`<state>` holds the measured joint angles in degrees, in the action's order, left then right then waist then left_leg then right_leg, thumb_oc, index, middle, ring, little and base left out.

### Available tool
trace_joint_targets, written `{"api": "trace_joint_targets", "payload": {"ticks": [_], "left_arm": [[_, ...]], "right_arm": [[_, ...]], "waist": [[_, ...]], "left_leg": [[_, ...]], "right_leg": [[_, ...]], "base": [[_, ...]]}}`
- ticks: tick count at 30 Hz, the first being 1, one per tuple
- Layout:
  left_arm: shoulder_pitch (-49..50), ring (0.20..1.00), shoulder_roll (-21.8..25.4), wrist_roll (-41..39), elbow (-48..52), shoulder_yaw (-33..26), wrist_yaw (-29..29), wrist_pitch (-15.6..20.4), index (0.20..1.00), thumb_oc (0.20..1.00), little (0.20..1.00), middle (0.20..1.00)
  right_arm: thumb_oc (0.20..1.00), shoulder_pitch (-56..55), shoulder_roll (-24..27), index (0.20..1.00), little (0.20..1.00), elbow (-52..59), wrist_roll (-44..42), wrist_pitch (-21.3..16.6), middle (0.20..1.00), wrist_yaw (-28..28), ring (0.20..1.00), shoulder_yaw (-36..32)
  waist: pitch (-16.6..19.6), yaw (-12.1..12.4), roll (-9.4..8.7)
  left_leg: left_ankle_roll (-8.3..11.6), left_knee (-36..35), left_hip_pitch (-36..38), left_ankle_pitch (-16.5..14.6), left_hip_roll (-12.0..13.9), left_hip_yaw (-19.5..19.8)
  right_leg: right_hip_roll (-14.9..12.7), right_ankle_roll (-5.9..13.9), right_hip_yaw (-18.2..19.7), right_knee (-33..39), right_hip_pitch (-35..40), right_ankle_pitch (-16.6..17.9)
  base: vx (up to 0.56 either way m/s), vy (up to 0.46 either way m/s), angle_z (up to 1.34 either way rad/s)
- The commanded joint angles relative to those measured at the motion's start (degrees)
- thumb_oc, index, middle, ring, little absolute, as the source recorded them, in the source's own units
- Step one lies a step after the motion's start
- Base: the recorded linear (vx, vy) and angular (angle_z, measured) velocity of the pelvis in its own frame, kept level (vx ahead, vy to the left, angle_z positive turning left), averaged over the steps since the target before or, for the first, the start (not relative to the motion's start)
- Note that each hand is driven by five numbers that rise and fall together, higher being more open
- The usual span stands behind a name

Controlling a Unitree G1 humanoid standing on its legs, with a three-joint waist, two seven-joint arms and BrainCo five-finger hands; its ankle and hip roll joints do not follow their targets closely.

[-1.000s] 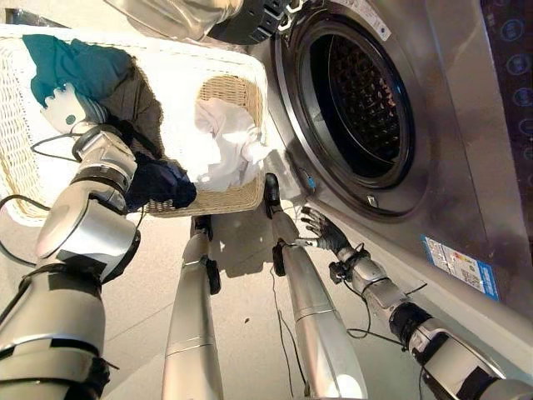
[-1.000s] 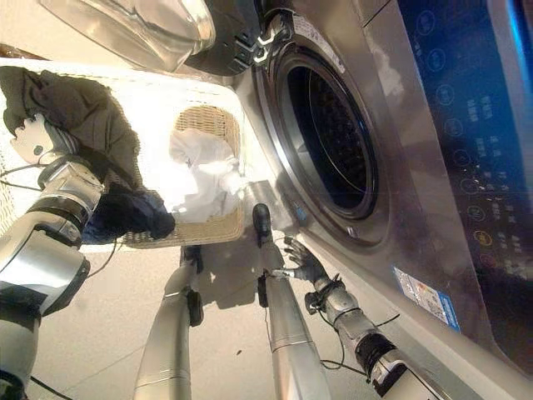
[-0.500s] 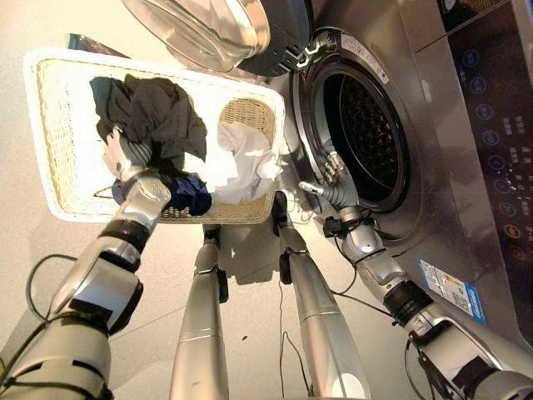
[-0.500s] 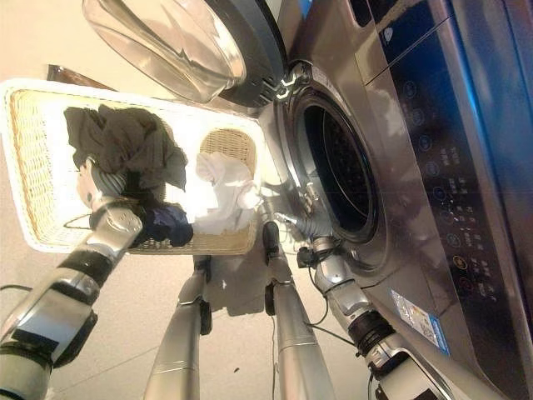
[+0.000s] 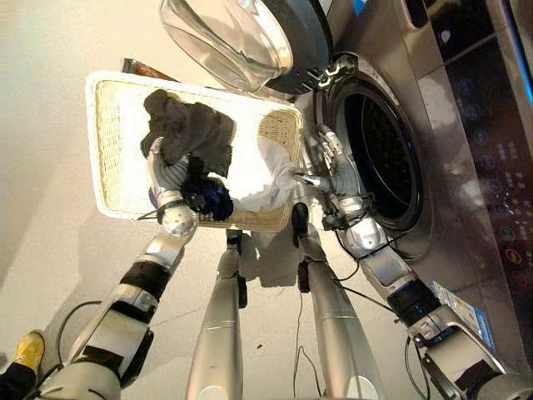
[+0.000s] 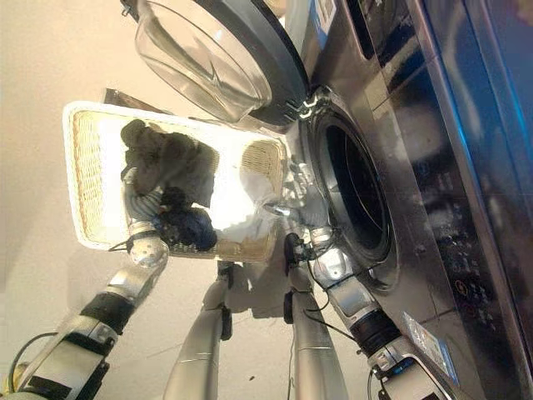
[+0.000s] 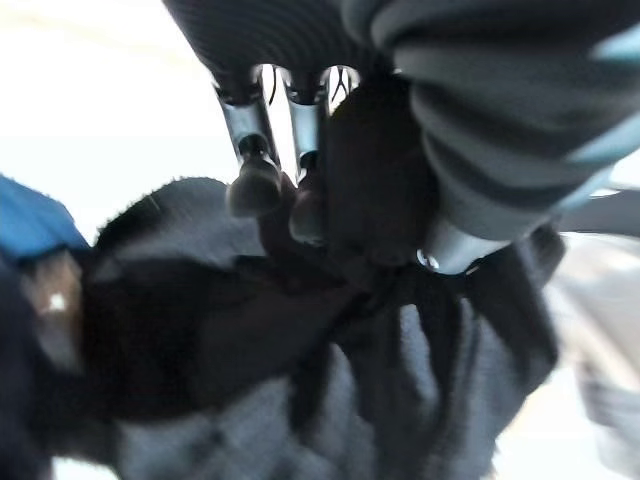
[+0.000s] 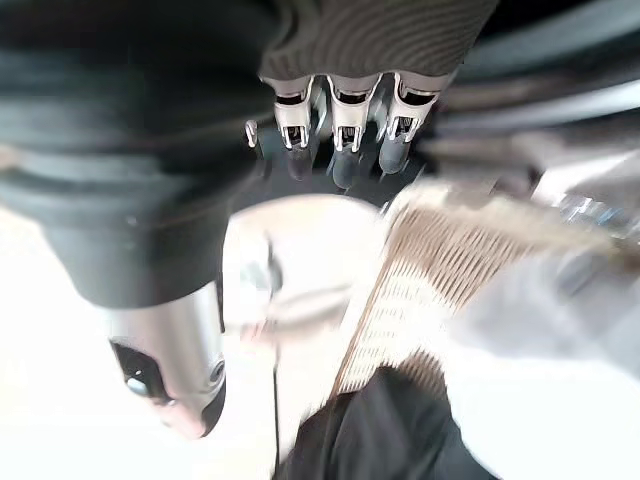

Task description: Put the clothes into the washing machine.

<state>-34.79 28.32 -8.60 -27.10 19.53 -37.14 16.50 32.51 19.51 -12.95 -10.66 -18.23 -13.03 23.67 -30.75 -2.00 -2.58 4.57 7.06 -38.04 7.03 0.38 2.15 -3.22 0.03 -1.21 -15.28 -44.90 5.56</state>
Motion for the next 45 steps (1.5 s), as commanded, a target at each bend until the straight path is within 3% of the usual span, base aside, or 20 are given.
{"api": "trace_joint_targets", "payload": {"ticks": [1,3,5,7,12,17,22,25,32,37,38,39,42,45], "left_arm": [[0.79,0.2,-0.92,-4.61,8.25,1.08,15.73,7.76,0.2,0.2,0.2,0.2],[2.1,0.2,-1.24,-13.85,11.72,3.82,28.45,9.27,0.2,0.2,0.2,0.2],[2.91,0.2,-2.05,-18.31,13.37,4.93,34.45,8.71,0.2,0.2,0.2,0.2],[4.19,0.2,-2.55,-25.5,16.21,7.41,44.23,8.02,0.2,0.2,0.2,0.2],[4.93,0.2,-2.76,-35.07,20.31,11.06,58.5,5.87,0.2,0.2,0.2,0.2],[3.42,0.2,-1.64,-45.88,24.86,12.96,71.03,0.26,0.2,0.2,0.2,0.2],[2.21,0.2,-1.52,-52.89,28.19,13.58,77.27,-3.83,0.2,0.2,0.2,0.2],[2.11,0.2,-3.06,-56.95,29.71,13.89,80.95,-5.71,0.2,0.2,0.2,0.2],[3.05,0.2,-6.41,-62.55,30.99,13.05,86.26,-9.27,0.2,0.2,0.2,0.2],[3.26,0.2,-8.51,-66.32,31.89,13.11,90.46,-11.73,0.2,0.2,0.2,0.2],[2.89,0.2,-8.86,-66.94,31.92,13.22,91.67,-12.76,0.2,0.2,0.2,0.2],[2.84,0.2,-8.9,-66.94,31.95,13.26,91.8,-12.83,0.2,0.2,0.2,0.2],[1.74,0.2,-8.57,-67.0,31.91,14.15,93.44,-14.03,0.2,0.2,0.2,0.2],[1.05,0.2,-8.53,-67.82,31.94,15.21,94.82,-15.17,0.2,0.2,0.2,0.2]], "right_arm": [[1.0,-0.8,2.62,1.0,1.0,7.48,0.45,1.4,1.0,7.36,1.0,1.15],[1.0,-0.2,3.44,1.0,1.0,7.15,0.03,2.52,1.0,9.58,1.0,2.53],[1.0,0.0,3.69,1.0,1.0,6.86,-0.34,2.94,1.0,10.18,1.0,3.31],[1.0,0.2,4.27,1.0,1.0,5.97,-0.04,3.15,1.0,11.33,1.0,4.54],[1.0,2.21,6.01,1.0,1.0,3.95,2.3,5.14,1.0,12.95,1.0,7.86],[1.0,6.52,9.4,1.0,1.0,2.17,9.49,7.92,1.0,12.44,1.0,12.11],[1.0,9.64,11.47,1.0,1.0,2.07,12.07,10.15,1.0,8.9,1.0,14.9],[1.0,10.18,9.79,1.0,1.0,1.16,9.07,10.72,1.0,6.28,1.0,15.05],[1.0,10.38,7.64,1.0,1.0,0.63,14.35,10.77,1.0,-0.8,1.0,14.16],[1.0,11.48,6.77,1.0,1.0,-0.33,15.25,14.4,1.0,6.09,1.0,15.21],[1.0,12.48,7.17,1.0,1.0,-0.77,17.84,16.51,1.0,10.53,1.0,16.86],[1.0,12.63,7.25,1.0,1.0,-0.81,18.48,16.67,1.0,11.29,1.0,17.11],[1.0,15.49,10.02,1.0,1.0,-1.32,21.71,22.2,1.0,18.98,1.0,22.63],[1.0,17.56,11.33,1.0,1.0,-2.94,25.14,24.35,1.0,22.41,1.0,26.38]], "waist": [[0.95,-0.28,4.3],[0.95,0.04,4.74],[0.95,0.15,4.96],[0.95,0.2,5.32],[0.95,0.32,5.91],[0.95,0.48,6.07],[0.95,0.44,5.83],[0.95,0.4,5.69],[0.95,0.18,5.56],[0.95,0.11,5.83],[0.95,0.25,5.88],[0.95,0.26,5.89],[0.95,0.62,5.67],[0.95,0.77,5.43]], "left_leg": [[-1.9,-3.3,-0.94,4.59,-0.91,-1.58],[-2.07,-4.09,-0.58,5.06,-1.25,-1.64],[-2.19,-4.63,-0.42,5.28,-1.4,-1.65],[-2.37,-5.44,-0.1,5.56,-1.55,-1.92],[-2.65,-6.72,0.48,5.94,-1.86,-2.33],[-2.7,-8.62,1.77,6.44,-1.79,-2.89],[-2.6,-9.8,2.78,6.67,-1.39,-3.65],[-2.52,-10.14,3.01,6.55,-1.23,-4.08],[-2.39,-10.65,3.46,6.46,-1.23,-4.64],[-2.27,-10.71,3.32,6.41,-1.27,-4.68],[-2.28,-10.67,3.25,6.42,-1.41,-4.39],[-2.29,-10.68,3.24,6.43,-1.43,-4.35],[-2.22,-10.53,3.33,6.6,-1.5,-3.99],[-2.15,-10.57,3.41,6.72,-1.58,-3.77]], "right_leg": [[2.28,1.83,-2.58,4.7,4.53,1.68],[1.93,2.07,-2.99,5.28,5.01,2.24],[1.71,2.28,-3.16,5.6,5.2,2.49],[1.37,2.63,-3.28,6.27,5.45,3.09],[0.77,3.16,-3.37,7.53,5.72,4.22],[0.28,3.74,-3.23,9.07,6.63,5.33],[0.06,3.94,-3.09,10.0,7.3,6.03],[-0.14,3.94,-3.1,10.37,7.4,6.21],[-0.53,4.06,-3.14,11.22,7.72,6.73],[-0.75,4.04,-3.11,11.51,7.68,6.73],[-0.71,3.94,-3.1,11.43,7.63,6.64],[-0.7,3.92,-3.09,11.43,7.62,6.63],[-0.63,3.81,-3.15,11.23,7.78,6.54],[-0.47,3.77,-3.05,11.26,7.8,6.7]], "base": [[-0.02,0.033,0.12],[-0.01,0.045,0.08],[-0.01,0.032,0.01],[-0.01,0.039,0.02],[-0.01,0.006,0.01],[0.0,-0.011,0.03],[0.0,-0.014,0.03],[0.0,0.0,0.0],[0.0,0.001,0.0],[0.0,0.004,-0.01],[0.0,0.0,0.0],[0.0,0.0,0.0],[0.01,-0.01,0.0],[0.02,-0.036,-0.01]]}}
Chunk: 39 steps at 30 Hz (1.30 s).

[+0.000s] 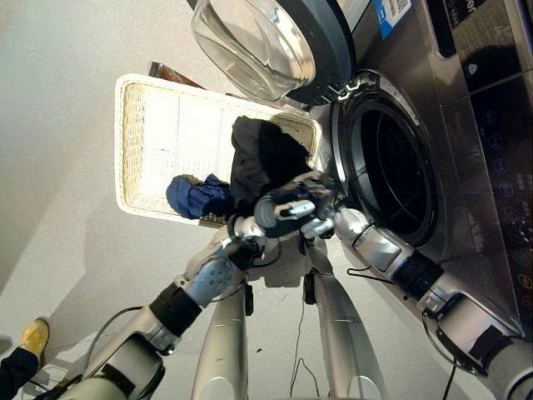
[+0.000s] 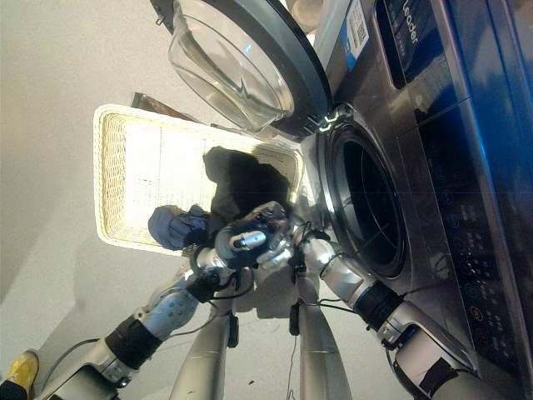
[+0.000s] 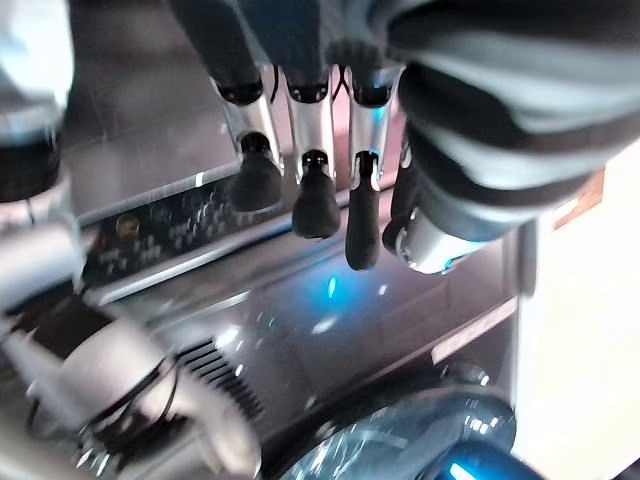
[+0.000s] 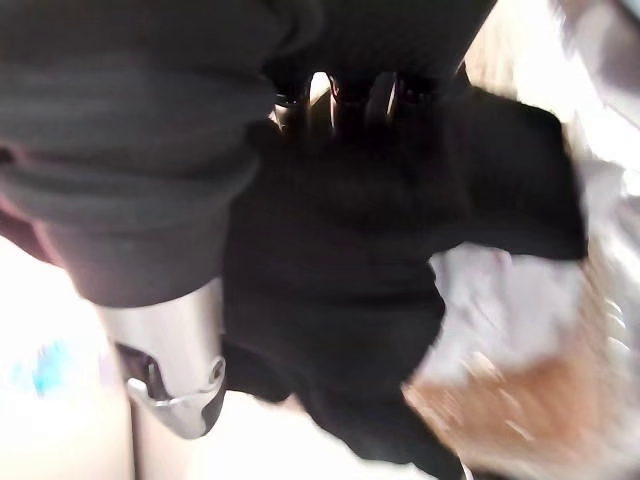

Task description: Put the clothes into the washing machine.

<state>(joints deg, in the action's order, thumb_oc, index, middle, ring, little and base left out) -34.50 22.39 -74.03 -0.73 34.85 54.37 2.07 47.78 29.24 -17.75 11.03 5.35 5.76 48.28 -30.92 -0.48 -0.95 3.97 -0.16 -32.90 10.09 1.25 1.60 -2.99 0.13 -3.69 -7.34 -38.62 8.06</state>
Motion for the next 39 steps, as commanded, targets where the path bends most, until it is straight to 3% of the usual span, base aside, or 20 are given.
{"api": "trace_joint_targets", "payload": {"ticks": [1,2,3,4,5,6,11,17,21,24,25,26,28,29,31,32,33,34,36,39], "left_arm": [[0.69,0.2,-2.63,-2.47,5.55,0.02,3.52,-0.88,0.2,0.2,0.2,0.2],[0.29,0.2,-3.12,-2.28,5.4,0.56,3.87,-1.51,0.2,0.2,0.2,0.2],[-0.04,0.2,-3.32,-1.98,5.34,0.89,3.69,-1.57,0.2,0.2,0.2,0.2],[-0.39,0.2,-3.51,-1.78,5.45,1.19,3.5,-1.9,0.2,0.2,0.2,0.2],[-0.42,0.2,-3.53,-1.77,5.47,1.21,3.49,-1.94,0.2,0.2,0.2,0.2],[-0.72,0.2,-3.92,-1.34,5.61,1.7,2.86,-2.15,0.2,0.2,0.2,0.2],[-1.26,0.2,-4.95,-0.42,5.28,2.6,1.22,-2.51,0.2,0.2,0.2,0.2],[-0.9,0.2,-6.2,-2.13,3.26,1.17,-2.75,-1.47,0.2,0.2,0.2,0.2],[0.38,0.2,-6.17,-2.78,1.8,-0.77,-5.08,1.79,0.2,0.2,0.2,0.2],[1.94,0.2,-5.9,-2.4,0.95,-2.49,-8.65,7.08,0.2,0.2,0.2,0.2],[2.98,0.937,-5.85,-1.22,0.71,-3.44,-12.63,11.17,0.937,0.937,0.937,0.937],[3.58,1.0,-5.78,-0.38,0.49,-4.19,-15.27,13.78,1.0,1.0,1.0,1.0],[5.28,1.0,-5.78,3.82,-0.16,-6.01,-24.73,20.54,1.0,1.0,1.0,1.0],[7.04,1.0,-5.94,9.19,-0.65,-7.64,-32.41,24.99,1.0,1.0,1.0,1.0],[8.2,1.0,-5.25,18.12,-1.23,-9.6,-44.39,30.01,1.0,1.0,1.0,1.0],[9.69,1.0,-3.77,33.07,-1.94,-12.09,-58.96,34.7,1.0,1.0,1.0,1.0],[10.53,1.0,-3.08,40.68,-1.93,-13.67,-66.97,35.43,1.0,1.0,1.0,1.0],[12.05,1.0,-1.61,56.03,-1.84,-16.3,-81.14,33.67,1.0,1.0,1.0,1.0],[12.11,1.0,0.18,60.34,-1.75,-18.06,-86.1,31.99,1.0,1.0,1.0,1.0],[12.19,1.0,2.98,70.61,-1.15,-20.81,-94.25,26.16,1.0,1.0,1.0,1.0]], "right_arm": [[1.0,2.56,1.74,1.0,1.0,1.67,3.55,1.14,1.0,3.98,1.0,2.22],[1.0,3.46,1.8,1.0,1.0,0.67,3.66,1.12,1.0,4.79,1.0,3.79],[0.937,4.05,1.67,0.937,0.937,0.32,3.25,1.23,0.937,5.72,0.937,4.49],[0.46,4.47,1.3,0.46,0.46,-0.04,2.6,1.4,0.46,6.28,0.46,5.02],[0.297,4.52,1.25,0.297,0.297,-0.09,2.56,1.37,0.297,6.35,0.297,5.07],[0.2,4.99,0.85,0.2,0.2,-0.69,2.26,0.89,0.2,6.95,0.2,5.55],[0.2,5.59,-0.14,0.2,0.2,-1.29,-2.44,0.44,0.2,6.82,0.2,6.17],[0.2,4.22,-1.87,0.2,0.2,-2.46,-8.52,-3.91,0.2,2.1,0.2,3.45],[0.2,1.63,-2.41,0.2,0.2,-2.88,-13.73,-5.27,0.2,-0.73,0.2,0.54],[0.2,-1.32,-2.94,0.2,0.2,-3.07,-18.6,-5.16,0.2,-2.32,0.2,-2.02],[0.2,-3.16,-3.55,0.2,0.2,-3.14,-20.34,-5.03,0.2,-3.15,0.2,-3.45],[0.2,-4.25,-3.86,0.2,0.2,-3.36,-20.38,-5.27,0.2,-3.53,0.2,-4.27],[0.2,-7.05,-4.67,0.2,0.2,-3.61,-19.44,-6.12,0.2,-5.23,0.2,-6.36],[0.2,-9.25,-5.17,0.2,0.2,-3.56,-18.37,-7.11,0.2,-6.63,0.2,-7.83],[0.2,-10.82,-5.33,0.2,0.2,-3.17,-18.49,-7.66,0.2,-7.99,0.2,-9.46],[0.2,-13.07,-5.72,0.2,0.2,-2.39,-19.49,-8.54,0.2,-9.95,0.2,-11.74],[0.2,-14.06,-5.81,0.2,0.2,-2.14,-20.32,-9.33,0.2,-10.92,0.2,-13.25],[0.2,-15.73,-5.81,0.2,0.2,-1.66,-21.34,-10.54,0.2,-12.28,0.2,-15.57],[0.2,-16.13,-5.91,0.2,0.2,-1.59,-21.64,-10.99,0.2,-12.93,0.2,-16.99],[0.2,-16.59,-5.6,0.2,0.2,-2.11,-21.4,-11.8,0.2,-13.86,0.2,-19.05]], "waist": [[1.13,-0.74,3.79],[1.13,-0.71,3.64],[1.13,-0.7,3.6],[1.13,-0.64,3.58],[1.13,-0.63,3.58],[1.13,-0.59,3.56],[1.13,-0.63,3.36],[1.13,-0.35,2.86],[1.13,-0.36,2.87],[1.13,-0.42,3.06],[1.13,-0.42,3.21],[1.13,-0.4,3.31],[1.13,-0.33,3.62],[1.13,-0.23,3.9],[1.13,-0.08,4.19],[1.13,0.16,4.58],[1.13,0.36,4.81],[1.13,0.72,5.17],[1.13,0.97,5.39],[1.13,1.45,5.78]], "left_leg": [[-1.55,-3.35,-1.72,3.65,-2.46,-3.18],[-1.55,-3.32,-1.73,3.69,-2.54,-3.08],[-1.58,-3.24,-1.82,3.69,-2.62,-2.96],[-1.61,-3.15,-1.95,3.71,-2.74,-2.81],[-1.62,-3.14,-1.97,3.71,-2.75,-2.8],[-1.61,-3.11,-2.02,3.71,-2.85,-2.68],[-1.62,-2.81,-2.46,3.63,-3.06,-2.43],[-1.46,-2.35,-3.24,3.6,-2.99,-2.48],[-1.41,-1.93,-3.93,3.51,-2.93,-2.77],[-1.44,-1.61,-4.28,3.43,-3.04,-2.64],[-1.46,-1.32,-4.62,3.39,-3.12,-2.5],[-1.51,-1.22,-4.78,3.39,-3.2,-2.41],[-1.67,-0.98,-5.11,3.37,-3.43,-2.16],[-1.84,-0.75,-5.06,3.04,-3.69,-1.85],[-2.07,-0.51,-5.6,3.22,-4.03,-1.51],[-2.38,-0.2,-5.64,3.04,-4.42,-0.99],[-2.52,0.23,-6.27,3.18,-4.66,-0.66],[-2.7,0.58,-6.44,2.97,-5.08,-0.12],[-2.78,0.79,-6.65,2.9,-5.17,0.04],[-2.77,0.97,-6.7,2.67,-5.27,0.12]], "right_leg": [[-0.67,3.67,-0.54,3.3,1.51,4.21],[-0.54,3.62,-0.43,3.3,1.35,4.36],[-0.44,3.56,-0.34,3.23,1.22,4.42],[-0.38,3.49,-0.32,3.21,1.05,4.51],[-0.37,3.49,-0.32,3.21,1.02,4.52],[-0.33,3.43,-0.3,3.23,0.91,4.59],[-0.11,3.3,-0.23,3.12,0.31,4.81],[-0.29,3.33,-1.23,3.07,-0.28,4.97],[-0.43,3.35,-1.71,2.91,-0.73,4.88],[-0.33,3.23,-1.71,2.69,-0.86,4.59],[-0.32,3.18,-1.74,2.5,-1.1,4.47],[-0.32,3.15,-1.77,2.47,-1.21,4.45],[-0.37,3.12,-1.88,2.37,-1.44,4.34],[-0.37,3.13,-1.82,2.1,-1.38,3.84],[-0.36,3.1,-1.75,2.12,-1.78,3.98],[-0.24,2.99,-1.47,1.86,-1.86,3.48],[-0.24,2.9,-1.31,1.83,-2.37,3.66],[-0.34,2.85,-1.17,1.79,-2.53,3.48],[-0.49,2.8,-1.16,1.79,-2.71,3.44],[-0.84,2.8,-1.34,1.76,-2.9,3.45]], "base": [[0.03,-0.04,0.0],[0.03,-0.032,0.01],[0.04,-0.033,0.02],[0.0,0.0,0.0],[0.0,0.0,0.0],[0.0,0.0,0.0],[0.0,0.0,0.0],[0.0,0.0,0.0],[0.01,-0.004,-0.09],[0.01,0.002,-0.09],[0.01,0.002,-0.03],[0.0,0.0,0.0],[0.0,0.0,0.0],[0.0,0.0,0.0],[0.01,-0.022,0.0],[0.01,-0.058,0.0],[0.01,-0.078,0.06],[0.0,-0.052,0.06],[0.01,-0.032,0.09],[0.02,-0.012,0.08]]}}
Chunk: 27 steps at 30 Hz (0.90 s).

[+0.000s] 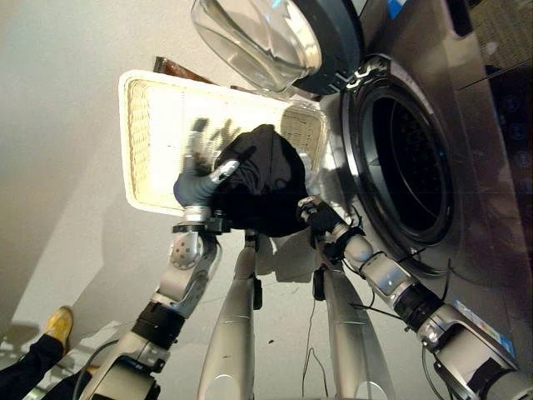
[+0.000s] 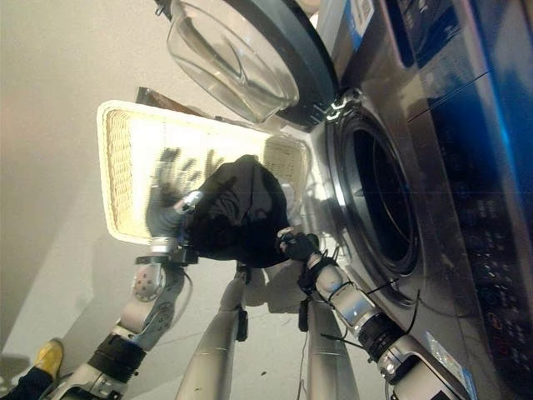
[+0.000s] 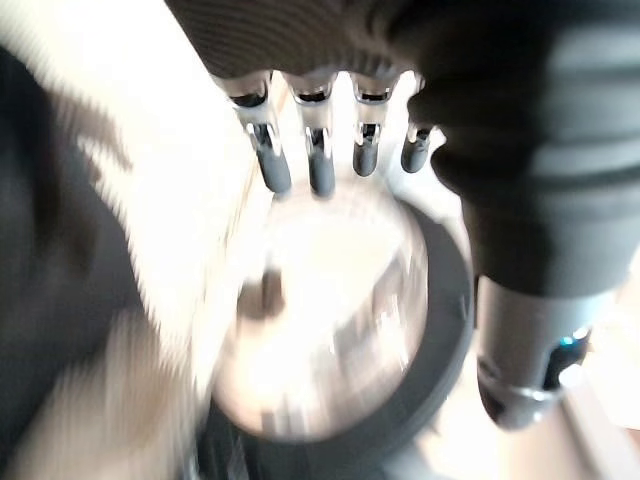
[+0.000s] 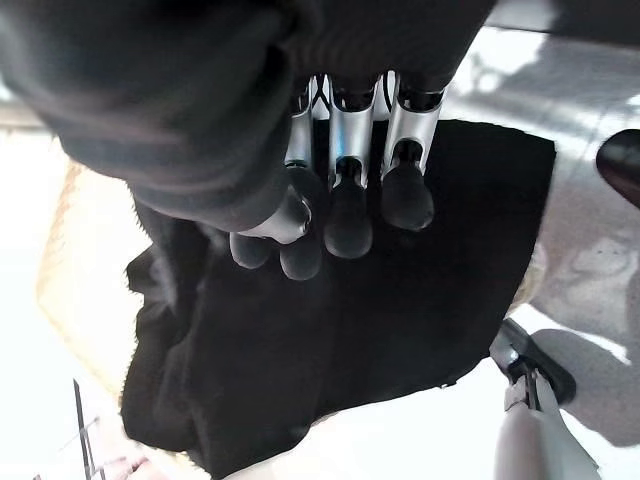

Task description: Put the clothes into the washing machine.

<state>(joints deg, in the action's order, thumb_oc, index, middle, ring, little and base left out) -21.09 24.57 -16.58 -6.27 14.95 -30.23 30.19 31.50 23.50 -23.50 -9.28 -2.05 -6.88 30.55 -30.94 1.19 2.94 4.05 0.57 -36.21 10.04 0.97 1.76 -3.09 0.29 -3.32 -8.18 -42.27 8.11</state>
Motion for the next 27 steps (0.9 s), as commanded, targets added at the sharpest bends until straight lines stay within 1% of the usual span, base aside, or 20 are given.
{"api": "trace_joint_targets", "payload": {"ticks": [1,3,6,7,8,9,10,11,13,14,16,19,22,24,26,27], "left_arm": [[-1.73,1.0,1.97,15.65,4.15,-1.25,-10.87,-4.48,1.0,1.0,1.0,1.0],[-2.6,1.0,3.45,16.95,3.82,-1.26,-10.69,-7.89,1.0,1.0,1.0,1.0],[-3.96,1.0,5.12,17.01,2.47,0.0,-8.15,-12.15,1.0,1.0,1.0,1.0],[-4.62,1.0,5.73,18.05,1.44,1.23,-5.89,-14.95,1.0,1.0,1.0,1.0],[-4.87,1.0,5.94,18.68,1.16,1.58,-5.58,-15.77,1.0,1.0,1.0,1.0],[-5.45,1.0,6.6,20.45,0.52,2.67,-5.6,-17.52,1.0,1.0,1.0,1.0],[-5.97,1.0,7.05,22.24,0.08,3.43,-4.79,-19.69,1.0,1.0,1.0,1.0],[-6.81,1.0,8.06,23.29,-0.9,4.92,-3.35,-21.91,1.0,1.0,1.0,1.0],[-7.71,1.0,9.11,22.82,-1.87,6.45,-1.84,-24.13,1.0,1.0,1.0,1.0],[-8.65,1.0,10.11,21.98,-3.28,8.23,0.67,-26.01,1.0,1.0,1.0,1.0],[-9.86,1.0,10.97,19.75,-5.54,10.69,3.07,-27.46,1.0,1.0,1.0,1.0],[-12.08,1.0,11.74,18.18,-9.06,14.04,6.36,-28.79,1.0,1.0,1.0,1.0],[-13.9,1.0,11.99,17.55,-11.29,16.18,8.75,-29.19,1.0,1.0,1.0,1.0],[-16.3,1.0,11.87,16.8,-13.84,18.74,12.46,-29.75,1.0,1.0,1.0,1.0],[-17.26,1.0,11.6,16.24,-14.85,19.63,13.82,-30.02,1.0,1.0,1.0,1.0],[-18.6,1.0,11.24,17.44,-15.88,21.08,14.9,-31.35,1.0,1.0,1.0,1.0]], "right_arm": [[0.2,-0.28,0.3,0.2,0.2,3.39,-1.19,-4.42,0.2,-1.36,0.2,-1.62],[0.2,-0.33,0.33,0.2,0.2,3.07,-1.3,-4.47,0.2,-1.44,0.2,-1.9],[0.2,-0.27,0.39,0.2,0.2,2.64,-1.48,-4.84,0.2,-1.36,0.2,-2.02],[0.2,-0.17,0.46,0.2,0.2,2.63,-1.63,-4.64,0.2,-1.38,0.2,-2.04],[0.2,-0.11,0.51,0.2,0.2,2.58,-1.74,-4.56,0.2,-1.4,0.2,-2.09],[0.661,0.03,0.57,0.661,0.661,2.51,-2.02,-4.37,0.661,-1.55,0.661,-2.1],[1.0,0.1,0.69,1.0,1.0,2.39,-2.23,-4.34,1.0,-1.53,1.0,-2.19],[1.0,0.26,0.97,1.0,1.0,2.27,-2.54,-4.3,1.0,-1.31,1.0,-2.14],[1.0,0.32,1.24,1.0,1.0,2.09,-2.7,-4.6,1.0,-1.12,1.0,-2.02],[1.0,0.56,1.66,1.0,1.0,1.94,-2.92,-4.76,1.0,-0.77,1.0,-1.87],[1.0,1.05,2.22,1.0,1.0,1.81,-3.25,-4.85,1.0,-0.36,1.0,-1.57],[1.0,1.88,2.69,1.0,1.0,1.81,-3.9,-4.64,1.0,-0.25,1.0,-0.84],[1.0,2.43,2.93,1.0,1.0,1.87,-4.44,-4.54,1.0,-0.25,1.0,-0.36],[1.0,3.04,3.18,1.0,1.0,1.76,-4.91,-4.3,1.0,-0.08,1.0,0.38],[1.0,3.38,3.43,1.0,1.0,1.38,-5.36,-4.39,1.0,0.21,1.0,0.62],[1.0,3.66,3.41,1.0,1.0,1.09,-5.85,-4.43,1.0,0.15,1.0,1.04]], "waist": [[1.15,-0.16,2.01],[1.15,-0.16,2.14],[1.15,-0.42,2.3],[1.15,-0.68,2.37],[1.15,-0.71,2.39],[1.15,-0.87,2.43],[1.15,-0.99,2.45],[1.15,-1.28,2.49],[1.15,-1.57,2.54],[1.15,-1.89,2.6],[1.15,-2.38,2.72],[1.15,-3.0,2.76],[1.15,-3.52,2.67],[1.15,-4.3,2.43],[1.15,-4.55,2.3],[1.15,-4.92,2.09]], "left_leg": [[-2.86,0.13,-3.31,2.71,-4.96,-0.15],[-2.87,0.08,-3.29,2.74,-4.94,-0.33],[-2.87,-0.08,-3.31,2.77,-4.87,-0.7],[-2.84,-0.09,-3.45,2.84,-4.83,-0.94],[-2.83,-0.11,-3.48,2.86,-4.81,-1.01],[-2.79,-0.17,-3.52,2.89,-4.76,-1.17],[-2.78,-0.21,-3.51,2.91,-4.76,-1.3],[-2.69,-0.17,-3.62,2.98,-4.65,-1.52],[-2.61,-0.22,-3.69,3.01,-4.47,-1.85],[-2.51,-0.26,-3.66,3.07,-4.37,-2.11],[-2.38,-0.35,-3.63,3.17,-4.24,-2.49],[-2.12,-0.13,-3.87,3.26,-3.93,-3.02],[-2.01,-0.02,-4.05,3.3,-3.66,-3.45],[-1.84,0.1,-4.23,3.35,-3.37,-3.9],[-1.74,0.22,-4.34,3.35,-3.2,-4.16],[-1.69,0.07,-4.29,3.42,-3.09,-4.32]], "right_leg": [[-0.78,2.66,-1.74,2.59,0.72,3.44],[-0.72,2.67,-1.69,2.46,0.6,3.5],[-0.52,2.89,-1.51,2.31,0.37,3.54],[-0.4,2.96,-1.38,2.26,0.15,3.65],[-0.38,2.98,-1.35,2.27,0.11,3.67],[-0.31,3.01,-1.26,2.34,0.05,3.75],[-0.26,3.02,-1.18,2.42,0.04,3.81],[-0.19,3.1,-1.04,2.37,-0.13,3.9],[-0.17,3.19,-0.91,2.46,-0.22,4.01],[-0.11,3.3,-0.75,2.49,-0.23,4.08],[0.0,3.37,-0.58,2.57,-0.28,4.2],[0.08,3.47,-0.3,2.36,-0.61,4.23],[0.18,3.48,-0.02,2.31,-0.86,4.29],[0.44,3.56,0.38,2.14,-1.27,4.41],[0.56,3.56,0.56,2.06,-1.38,4.39],[0.76,3.55,0.76,2.14,-1.37,4.5]], "base": [[0.03,0.006,0.04],[0.01,0.005,0.02],[0.0,0.012,0.01],[0.01,0.038,0.01],[0.01,0.048,-0.02],[0.01,0.04,-0.02],[0.01,0.061,-0.03],[0.01,0.068,-0.04],[0.01,0.065,-0.05],[0.0,0.059,-0.06],[0.0,0.077,-0.07],[0.0,0.064,-0.03],[0.0,0.049,-0.03],[0.0,0.057,-0.02],[0.0,0.039,-0.06],[0.0,0.021,-0.09]]}}
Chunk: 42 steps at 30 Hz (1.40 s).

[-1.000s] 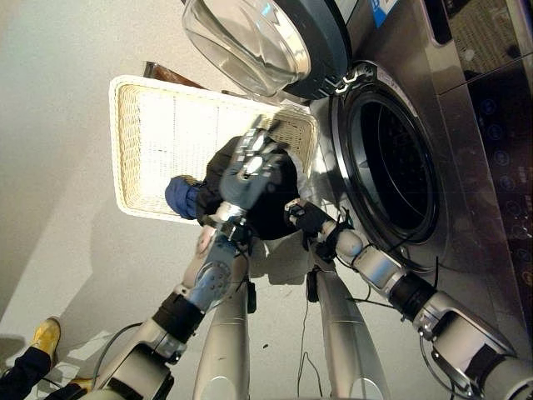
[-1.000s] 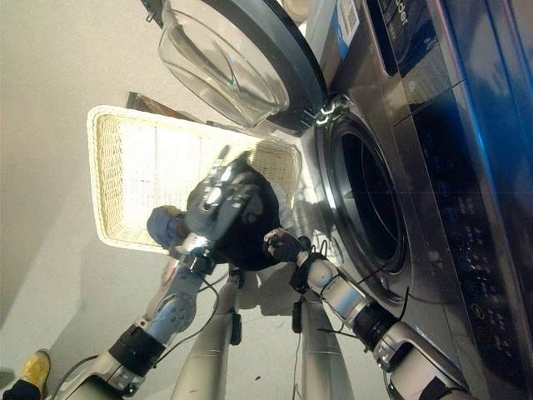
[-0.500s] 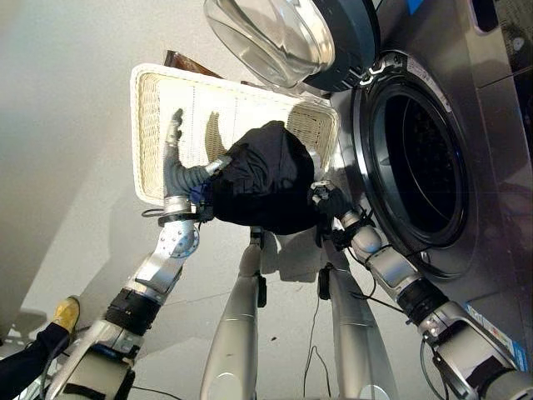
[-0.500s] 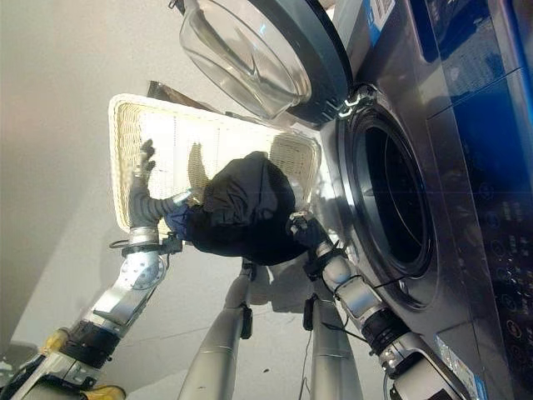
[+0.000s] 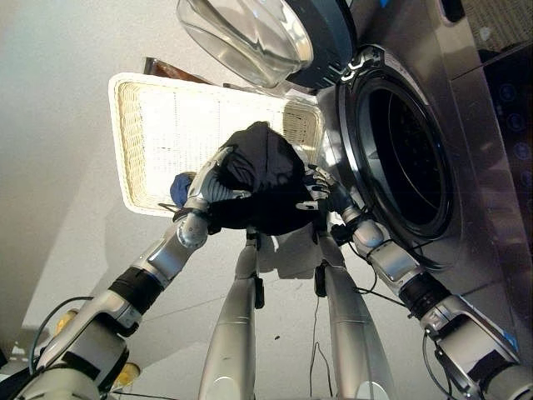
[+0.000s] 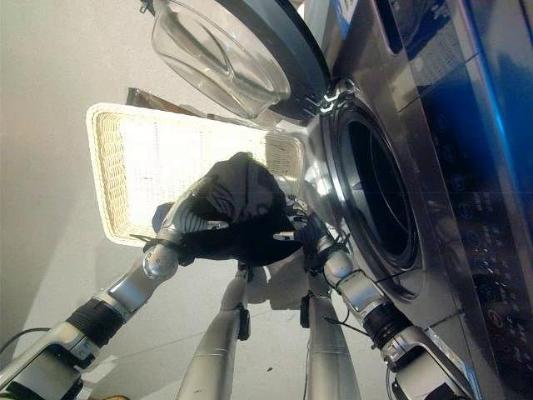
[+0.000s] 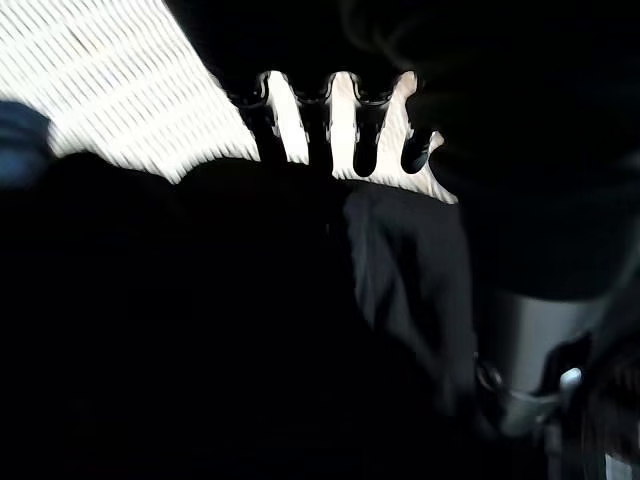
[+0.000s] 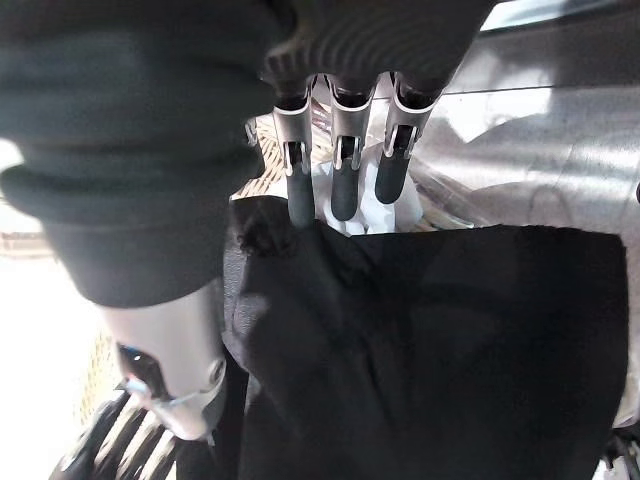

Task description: Put the clothes into the washing machine.

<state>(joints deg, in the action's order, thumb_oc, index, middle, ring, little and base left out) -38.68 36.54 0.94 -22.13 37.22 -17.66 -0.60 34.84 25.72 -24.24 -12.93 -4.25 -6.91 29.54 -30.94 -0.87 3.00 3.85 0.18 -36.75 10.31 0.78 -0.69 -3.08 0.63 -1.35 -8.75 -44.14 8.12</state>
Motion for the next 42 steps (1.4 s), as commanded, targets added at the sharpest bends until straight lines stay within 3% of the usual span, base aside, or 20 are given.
{"api": "trace_joint_targets", "payload": {"ticks": [1,7,10,13,14,15,18,21,23,24,25,30,31,35,42], "left_arm": [[-1.8,1.0,-0.87,0.17,-0.68,-0.43,2.56,-1.13,1.0,1.0,1.0,1.0],[-7.01,1.0,-2.79,7.07,-6.47,4.12,3.78,-8.71,1.0,1.0,1.0,1.0],[-10.64,1.0,-4.66,17.25,-11.59,7.0,4.97,-16.39,1.0,1.0,1.0,1.0],[-13.92,1.0,-6.26,22.35,-15.66,9.66,7.21,-19.21,1.0,1.0,1.0,1.0],[-14.08,0.555,-6.35,22.4,-15.79,9.75,7.19,-19.28,0.555,0.555,0.555,0.555],[-15.63,0.2,-7.98,24.19,-18.03,10.35,6.32,-19.75,0.2,0.2,0.2,0.2],[-17.03,0.2,-9.52,24.85,-19.58,11.32,5.4,-19.97,0.2,0.2,0.2,0.2],[-17.67,0.2,-11.74,19.99,-19.84,10.16,-2.02,-14.51,0.2,0.2,0.2,0.2],[-17.41,0.2,-12.16,19.47,-19.26,9.52,-4.24,-12.96,0.2,0.2,0.2,0.2],[-16.85,0.2,-12.19,18.69,-18.11,8.29,-7.41,-9.89,0.2,0.2,0.2,0.2],[-16.71,0.2,-12.19,18.64,-17.98,8.14,-7.88,-9.56,0.2,0.2,0.2,0.2],[-12.8,0.2,-10.74,15.46,-12.16,3.65,-16.13,-2.9,0.2,0.2,0.2,0.2],[-11.06,0.2,-10.11,14.21,-9.98,1.33,-19.22,-0.22,0.2,0.2,0.2,0.2],[-7.29,0.2,-8.02,13.3,-3.51,-4.5,-24.13,4.38,0.2,0.2,0.2,0.2],[-1.43,0.2,-4.91,11.93,7.6,-12.94,-26.3,8.71,0.2,0.2,0.2,0.2]], "right_arm": [[1.0,0.51,1.15,1.0,1.0,1.65,-2.44,-2.25,1.0,0.12,1.0,2.23],[1.0,2.51,0.26,1.0,1.0,-0.13,-4.62,-2.62,1.0,0.04,1.0,3.58],[1.0,4.09,-0.56,1.0,1.0,-0.9,-5.61,-2.66,1.0,0.24,1.0,4.73],[1.0,5.54,-1.34,1.0,1.0,-1.55,-6.8,-3.0,1.0,0.07,1.0,5.99],[1.0,5.63,-1.36,1.0,1.0,-1.59,-6.87,-3.03,1.0,0.05,1.0,6.03],[1.0,6.31,-2.0,1.0,1.0,-1.68,-7.33,-3.03,1.0,0.1,1.0,6.53],[1.0,7.07,-2.68,1.0,1.0,-1.95,-7.99,-3.26,1.0,-0.15,1.0,7.09],[1.0,7.29,-4.11,1.0,1.0,-1.52,-7.94,-3.41,1.0,-1.01,1.0,7.41],[1.0,7.08,-4.38,1.0,1.0,-1.3,-7.85,-3.59,1.0,-1.23,1.0,7.24],[1.0,6.73,-4.72,1.0,1.0,-0.58,-7.65,-3.51,1.0,-1.64,1.0,6.77],[1.0,6.65,-4.72,1.0,1.0,-0.48,-7.65,-3.55,1.0,-1.68,1.0,6.74],[1.0,4.25,-4.81,1.0,1.0,2.59,-6.74,-3.47,1.0,-2.69,1.0,5.1],[1.0,3.34,-4.78,1.0,1.0,3.34,-5.99,-3.56,1.0,-2.99,1.0,4.44],[1.0,1.39,-4.64,1.0,1.0,5.54,-3.49,-3.06,1.0,-3.98,1.0,3.24],[1.0,-0.58,-4.31,1.0,1.0,8.0,-0.24,-2.9,1.0,-5.26,1.0,0.78]], "waist": [[1.15,-3.0,1.93],[1.15,-3.86,1.11],[1.15,-4.55,0.3],[1.15,-5.23,-0.5],[1.15,-5.23,-0.55],[1.15,-5.65,-1.07],[1.15,-5.99,-1.6],[1.15,-6.16,-2.2],[1.15,-6.12,-2.23],[1.15,-5.89,-2.22],[1.15,-5.88,-2.21],[1.15,-4.9,-2.02],[1.15,-4.42,-1.89],[1.15,-3.32,-1.46],[1.15,-1.53,-0.37]], "left_leg": [[-1.44,0.46,-3.74,3.17,-2.87,-1.92],[-1.16,0.47,-3.89,3.23,-2.37,-2.15],[-0.95,0.26,-3.86,3.35,-1.9,-2.44],[-0.68,0.03,-3.95,3.38,-1.39,-2.74],[-0.67,0.04,-3.99,3.37,-1.36,-2.78],[-0.55,-0.45,-3.9,3.56,-1.07,-3.1],[-0.4,-0.8,-3.74,3.59,-0.86,-3.3],[-0.23,-1.08,-3.6,3.63,-0.72,-3.23],[-0.24,-1.11,-3.55,3.6,-0.78,-3.1],[-0.27,-1.05,-3.5,3.55,-0.92,-2.85],[-0.27,-1.01,-3.5,3.53,-0.94,-2.8],[-0.42,-0.31,-3.37,3.18,-1.48,-1.97],[-0.54,0.02,-3.38,3.08,-1.67,-1.6],[-0.7,0.58,-3.35,2.83,-2.0,-0.81],[-1.14,0.43,-3.21,2.57,-2.89,0.25]], "right_leg": [[0.84,3.19,-1.11,2.73,0.52,4.5],[1.35,3.2,-0.66,2.65,0.42,4.45],[1.68,3.27,-0.37,2.97,0.54,4.53],[1.98,3.29,-0.07,3.23,0.39,4.62],[1.99,3.29,-0.04,3.23,0.34,4.63],[2.24,3.27,0.22,3.55,0.32,4.81],[2.31,3.35,0.41,3.88,0.36,5.02],[2.48,3.34,0.65,4.15,0.39,5.2],[2.47,3.37,0.67,4.18,0.39,5.25],[2.37,3.39,0.6,4.21,0.46,5.3],[2.35,3.39,0.58,4.21,0.49,5.3],[1.85,3.39,-0.16,4.01,1.02,5.06],[1.67,3.31,-0.48,3.81,1.12,4.94],[1.3,3.22,-1.09,3.37,1.47,4.45],[0.82,3.01,-1.99,3.52,1.75,4.1]], "base": [[0.0,0.019,-0.09],[-0.01,0.002,-0.04],[0.0,0.002,-0.02],[0.0,0.001,-0.03],[0.01,0.009,-0.03],[0.0,0.0,0.0],[0.0,-0.008,-0.02],[0.0,-0.032,-0.07],[0.0,-0.019,-0.01],[0.0,-0.039,-0.01],[-0.01,-0.057,-0.01],[-0.01,-0.055,0.01],[-0.01,-0.055,0.02],[-0.01,-0.063,0.08],[-0.01,-0.042,0.05]]}}
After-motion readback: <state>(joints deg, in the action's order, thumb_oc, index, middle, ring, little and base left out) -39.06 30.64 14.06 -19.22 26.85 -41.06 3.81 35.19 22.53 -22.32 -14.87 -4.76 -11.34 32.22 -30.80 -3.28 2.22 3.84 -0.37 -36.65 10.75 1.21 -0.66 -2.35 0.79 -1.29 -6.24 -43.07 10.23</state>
